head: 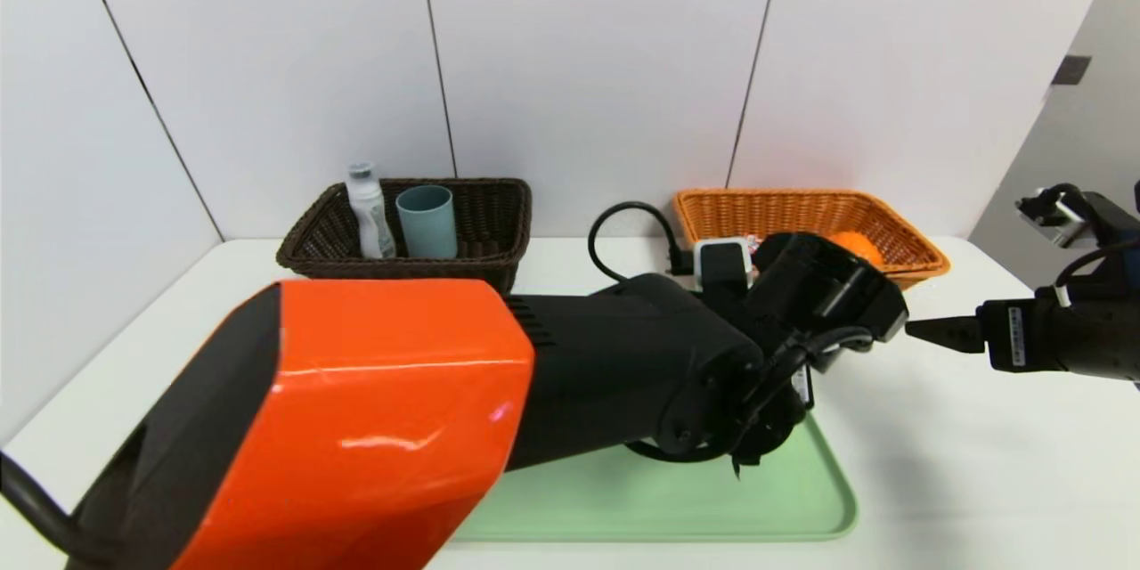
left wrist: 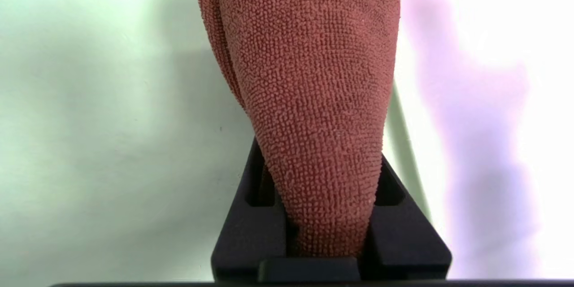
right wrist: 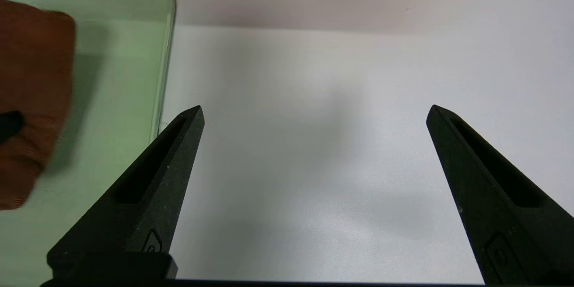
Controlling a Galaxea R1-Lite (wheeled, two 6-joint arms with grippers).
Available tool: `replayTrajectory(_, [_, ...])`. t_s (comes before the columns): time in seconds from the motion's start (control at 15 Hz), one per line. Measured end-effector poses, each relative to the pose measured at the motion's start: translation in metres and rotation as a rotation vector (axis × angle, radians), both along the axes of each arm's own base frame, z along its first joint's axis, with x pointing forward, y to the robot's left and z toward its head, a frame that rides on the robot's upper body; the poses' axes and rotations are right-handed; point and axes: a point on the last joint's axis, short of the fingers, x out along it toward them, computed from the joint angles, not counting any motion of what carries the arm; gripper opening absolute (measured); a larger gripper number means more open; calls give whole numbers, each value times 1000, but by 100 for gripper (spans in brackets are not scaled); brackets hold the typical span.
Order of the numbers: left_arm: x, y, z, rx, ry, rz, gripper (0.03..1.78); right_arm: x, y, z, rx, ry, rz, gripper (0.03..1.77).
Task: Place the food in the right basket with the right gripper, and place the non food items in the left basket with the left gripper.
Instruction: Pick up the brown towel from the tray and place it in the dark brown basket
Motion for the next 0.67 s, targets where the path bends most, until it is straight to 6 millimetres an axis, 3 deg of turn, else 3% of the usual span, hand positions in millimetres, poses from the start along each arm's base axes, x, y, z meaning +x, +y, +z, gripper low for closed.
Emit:
replayTrajectory(0.27, [0,45,69,-10,-95,-4,40,-1,2,1,0,-5,9,171])
replayTrajectory(0.47, [25,102,114,20,-205,64,40,-1,4,0,-1,-1,17,171])
replayTrajectory(0.67, [58,158,136,71,-269,129,40,-2,4,-2,-1,8,21,171])
